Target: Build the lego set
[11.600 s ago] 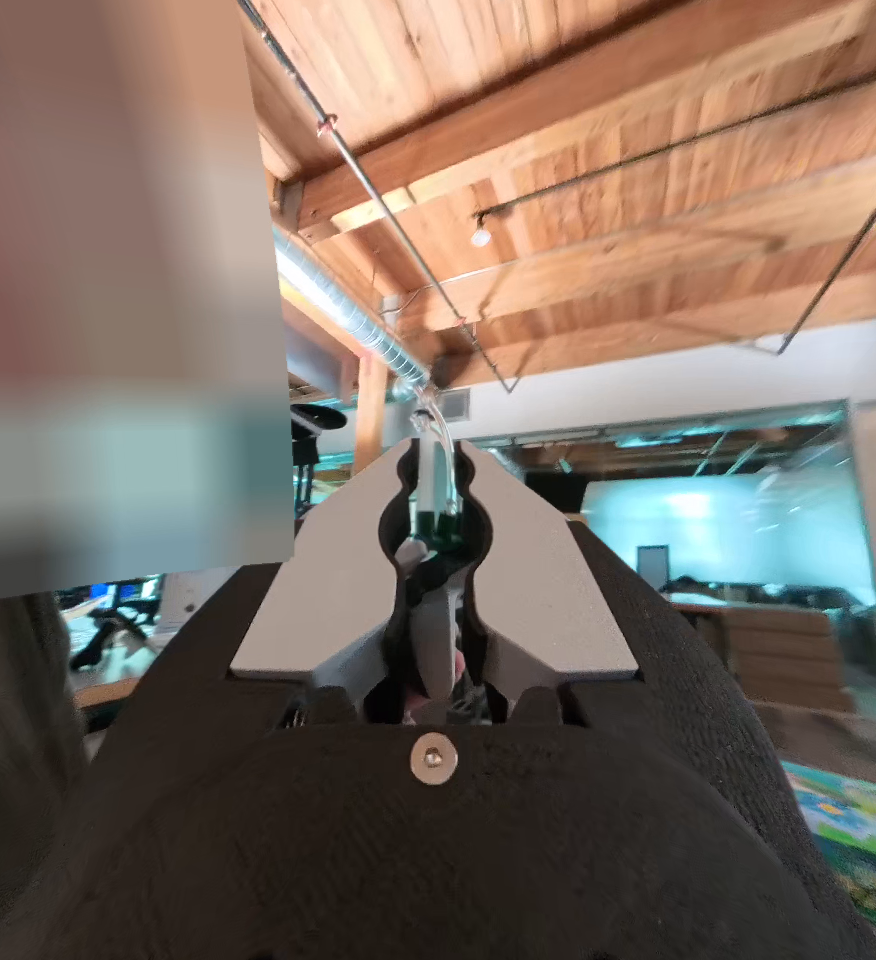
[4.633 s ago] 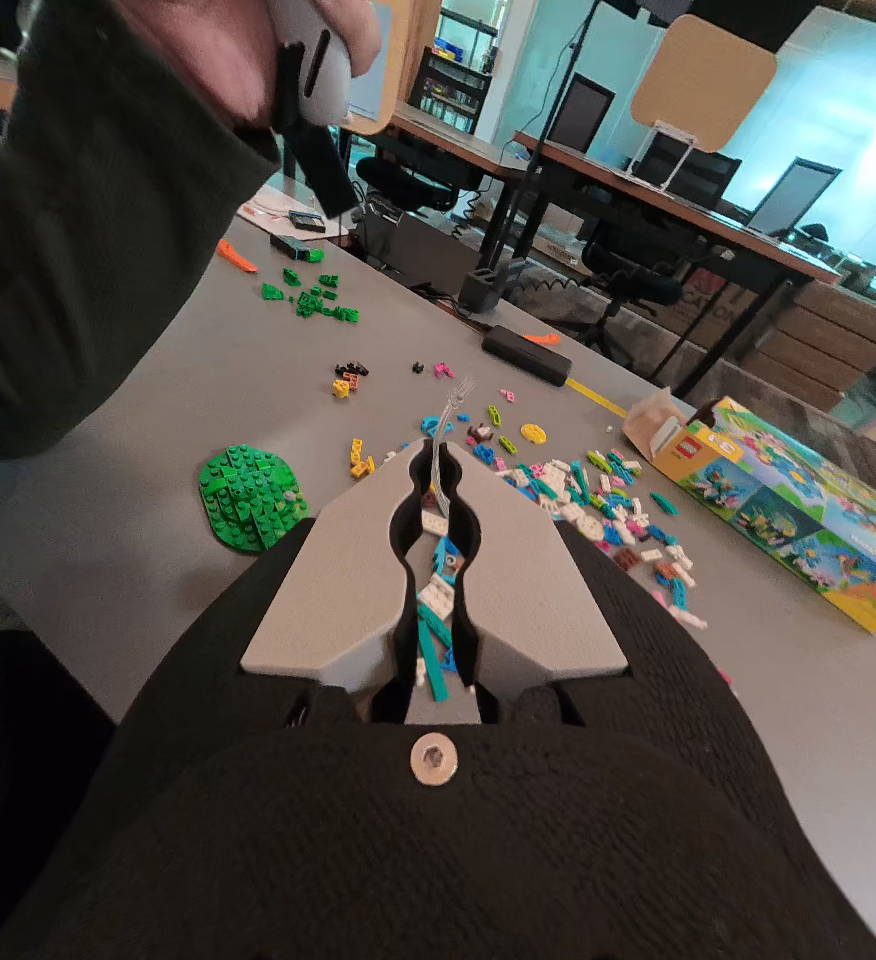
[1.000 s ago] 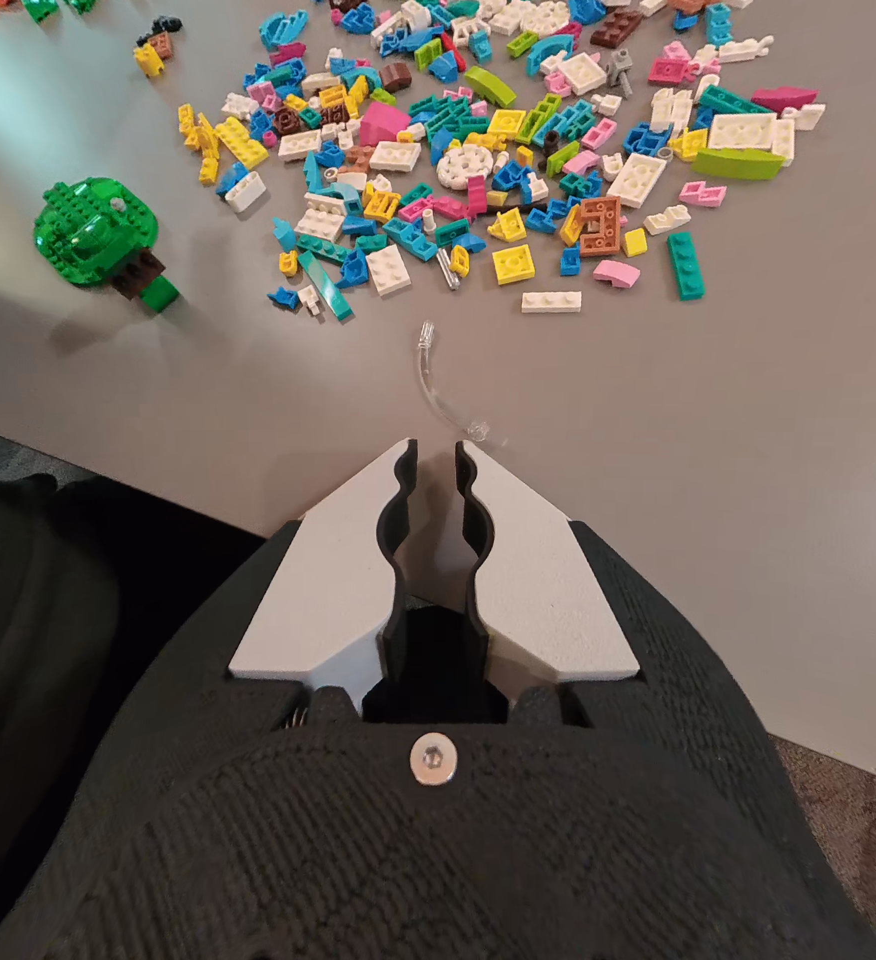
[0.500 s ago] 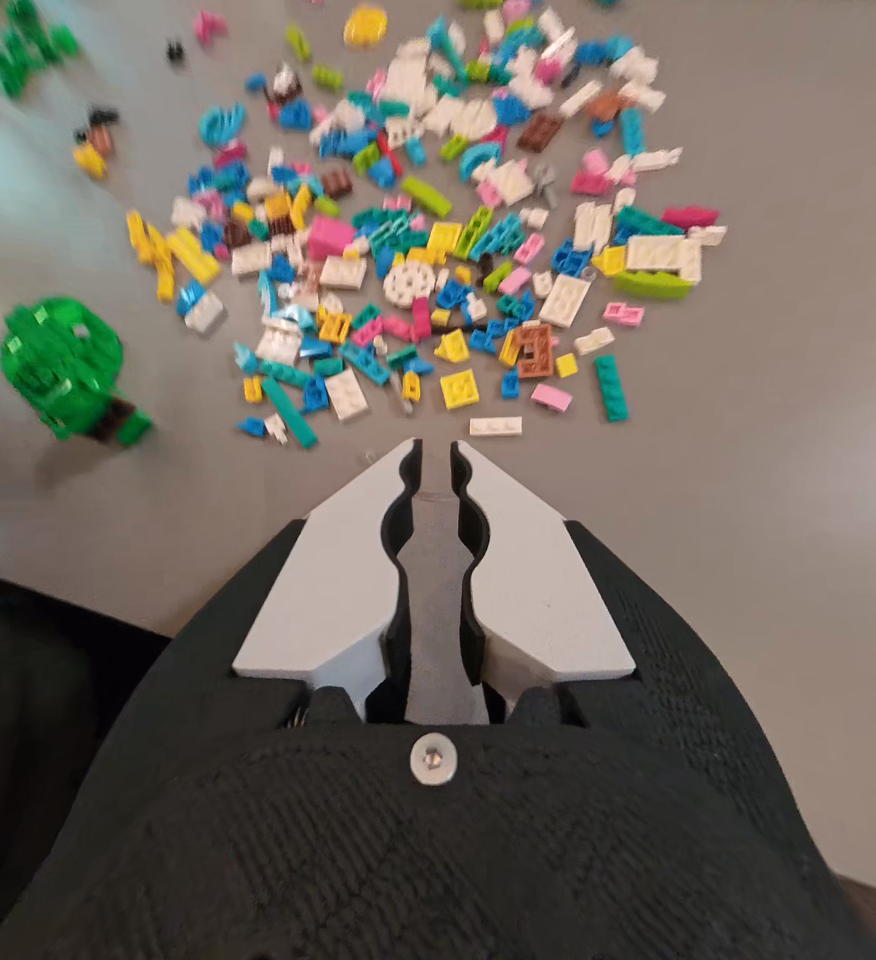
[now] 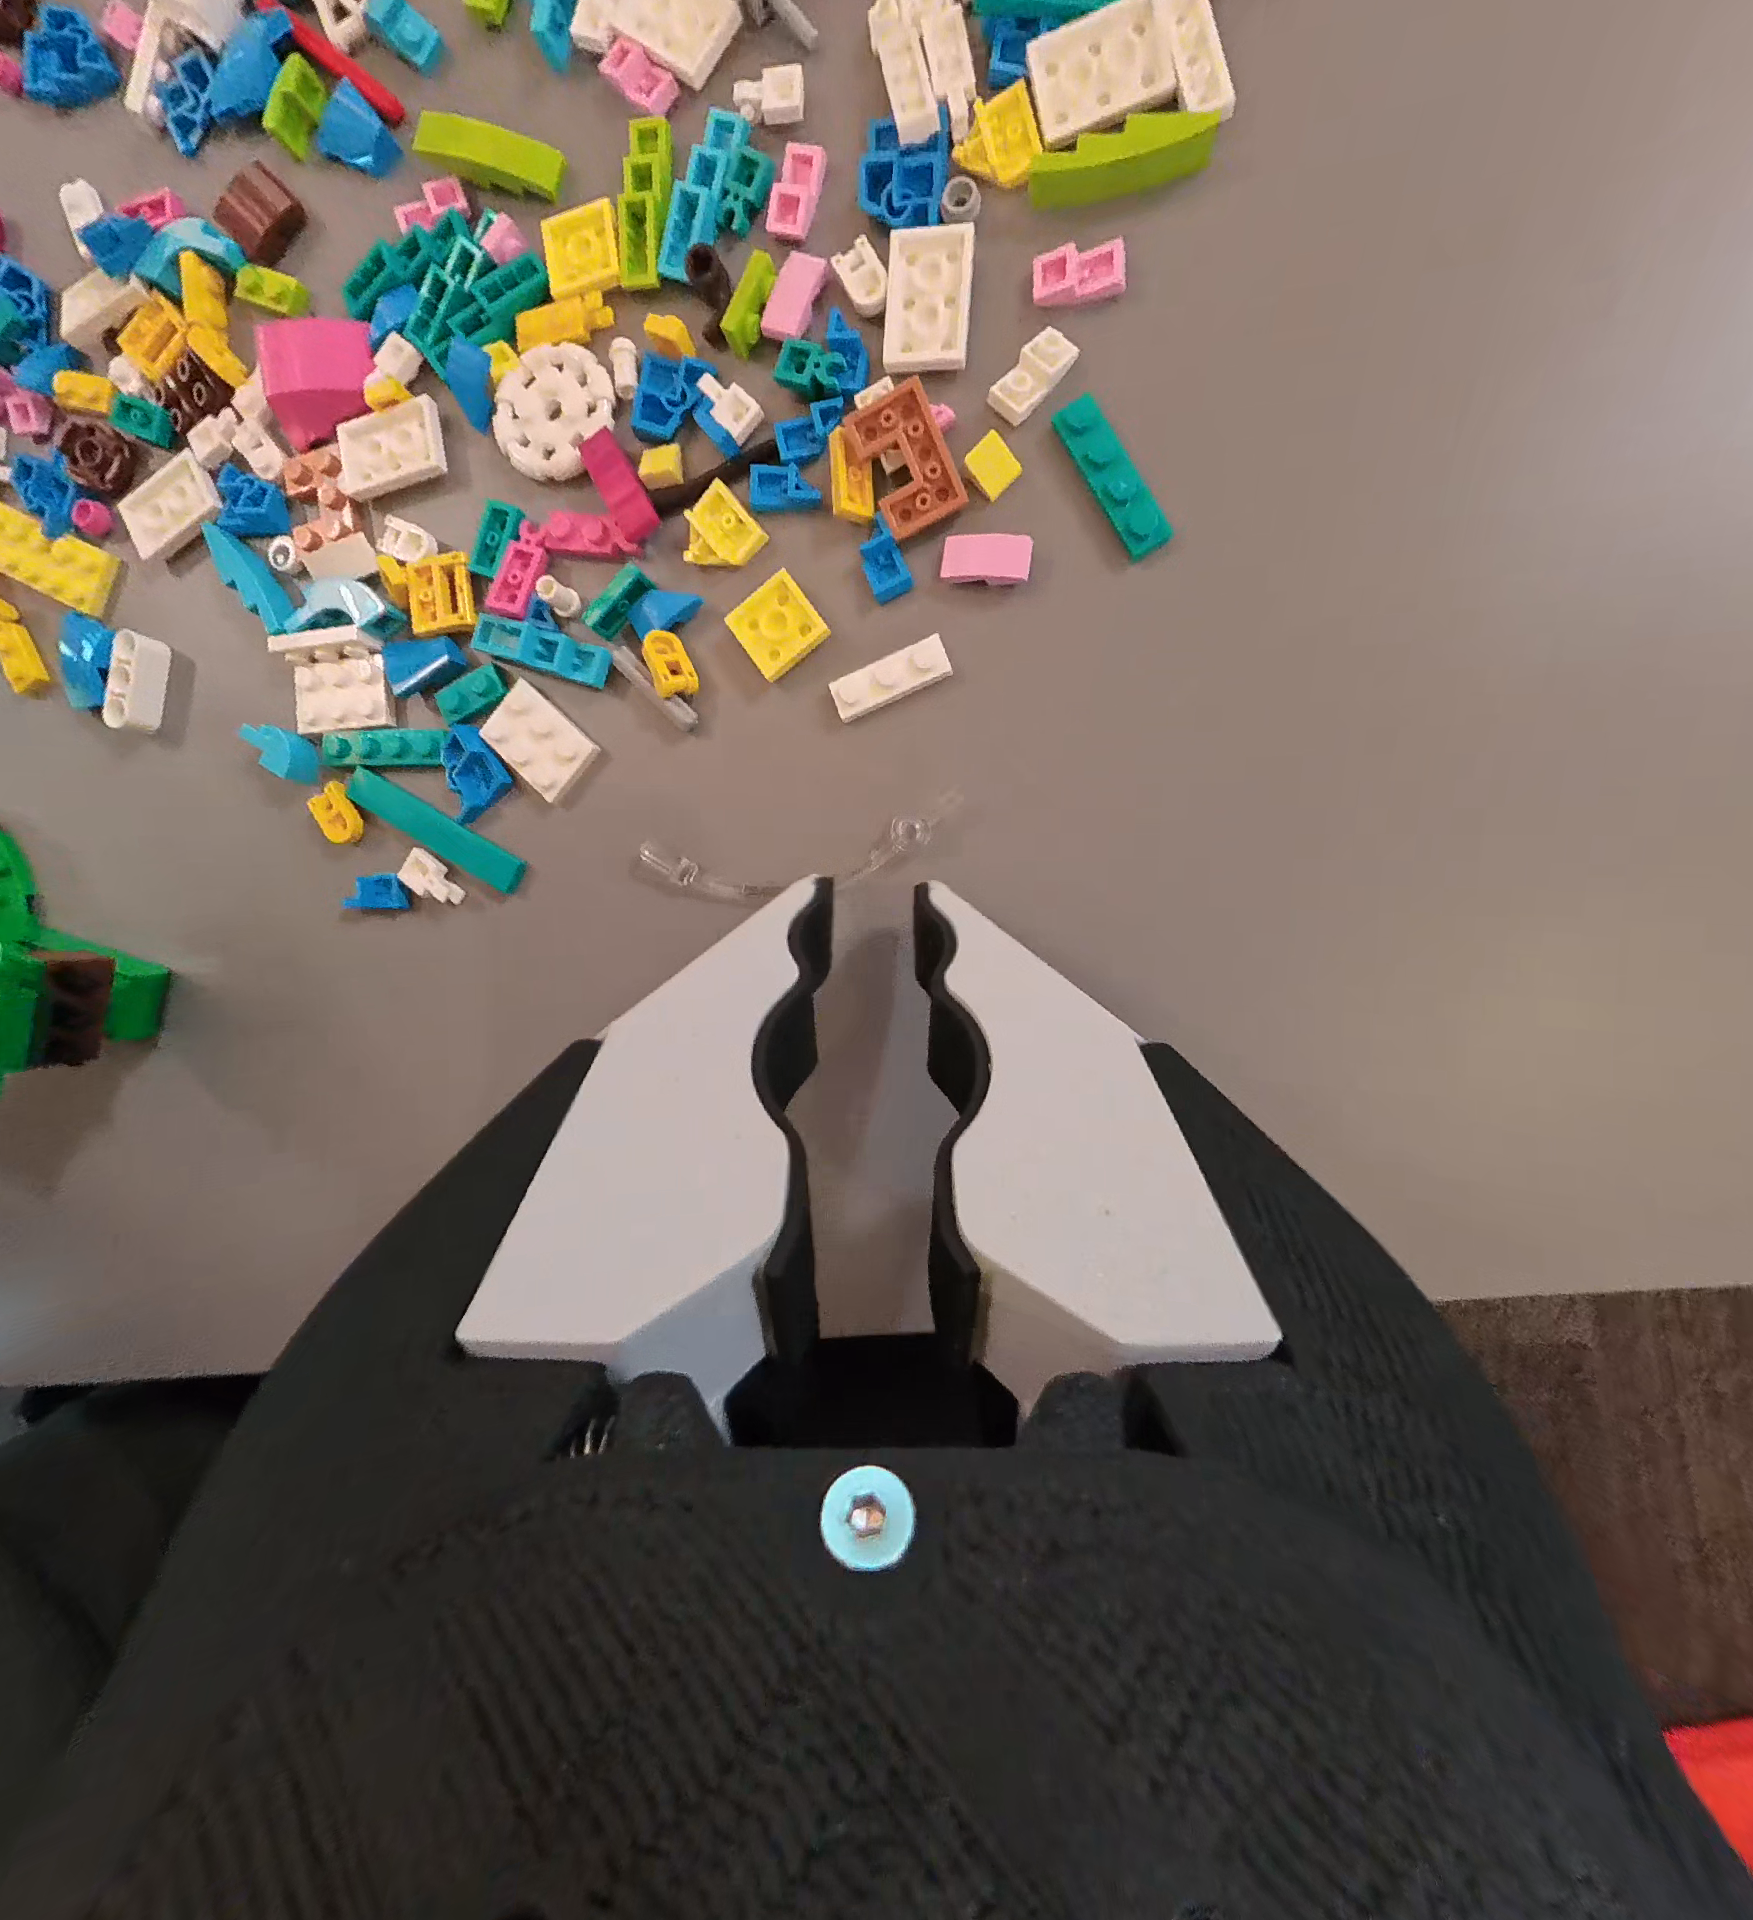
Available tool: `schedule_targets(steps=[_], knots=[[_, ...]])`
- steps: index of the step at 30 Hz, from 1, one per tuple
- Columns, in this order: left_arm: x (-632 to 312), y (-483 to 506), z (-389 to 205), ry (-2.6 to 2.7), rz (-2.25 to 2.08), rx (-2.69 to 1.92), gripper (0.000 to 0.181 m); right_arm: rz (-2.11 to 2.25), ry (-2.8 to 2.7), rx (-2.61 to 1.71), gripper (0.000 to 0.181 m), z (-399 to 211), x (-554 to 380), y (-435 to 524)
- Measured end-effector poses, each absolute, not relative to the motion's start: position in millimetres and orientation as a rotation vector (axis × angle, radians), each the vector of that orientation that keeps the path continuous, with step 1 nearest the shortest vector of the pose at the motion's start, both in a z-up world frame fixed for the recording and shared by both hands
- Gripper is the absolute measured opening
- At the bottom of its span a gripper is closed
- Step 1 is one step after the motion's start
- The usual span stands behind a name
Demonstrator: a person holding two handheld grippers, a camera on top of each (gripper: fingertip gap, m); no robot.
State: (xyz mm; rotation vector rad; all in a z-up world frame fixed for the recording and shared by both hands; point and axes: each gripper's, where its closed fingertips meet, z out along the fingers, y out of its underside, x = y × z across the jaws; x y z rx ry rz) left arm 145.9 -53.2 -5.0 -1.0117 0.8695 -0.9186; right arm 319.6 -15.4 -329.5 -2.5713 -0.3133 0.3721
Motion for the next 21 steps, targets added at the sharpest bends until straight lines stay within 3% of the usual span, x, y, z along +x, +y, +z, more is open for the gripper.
schedule_targets(steps=[1, 15, 21], knots=[[147, -53, -5, 0.873, -0.92, -1.013, 0.023, 0.373, -0.285, -2.583, 0.017, -331, 320, -14], [143, -45, -10, 0.867, -0.927, -1.043, 0.023, 0.089, -0.395, -2.672, 0.017, -340, 306, -5], [141, -43, -11, 0.863, -0.934, -1.048, 0.023, 0.119, -0.467, -2.637, 0.002, -340, 301, -5]])
